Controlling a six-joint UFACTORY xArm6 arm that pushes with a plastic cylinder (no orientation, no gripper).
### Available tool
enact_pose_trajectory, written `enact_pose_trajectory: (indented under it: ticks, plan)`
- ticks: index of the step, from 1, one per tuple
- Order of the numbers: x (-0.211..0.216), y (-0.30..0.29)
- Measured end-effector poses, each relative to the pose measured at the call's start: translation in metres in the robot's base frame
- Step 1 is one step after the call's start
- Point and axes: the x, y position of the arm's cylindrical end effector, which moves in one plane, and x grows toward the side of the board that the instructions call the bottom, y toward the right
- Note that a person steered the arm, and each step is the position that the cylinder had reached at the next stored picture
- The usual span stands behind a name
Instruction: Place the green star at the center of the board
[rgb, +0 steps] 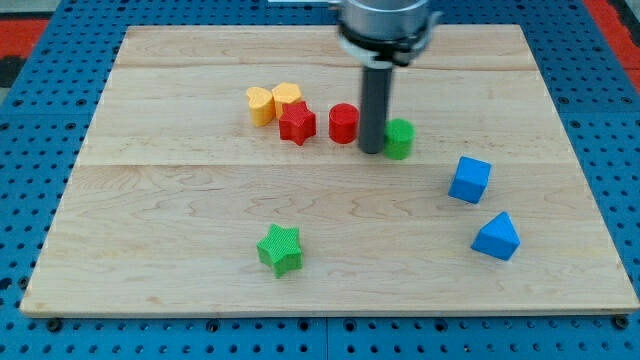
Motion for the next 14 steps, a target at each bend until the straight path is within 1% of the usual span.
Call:
enact_pose_trajectory:
  ticks: [1,2,4,5,6,7,8,9,10,11,12,13,14]
  plan:
    - [-0.008,0.003]
    - [-0.025,-0.002]
    - [-0.024,0.065]
    - [-0.023,0.017]
    - [-0.022,-0.100]
    - [0.004,-0.192]
    - [0.062,-0.225]
    - [0.107,-0.248]
    - [0.159,-0.259]
    - [0.190,-0.235]
    - [0.158,-0.177]
    - [0.152,-0.110]
    - [0.152,-0.056]
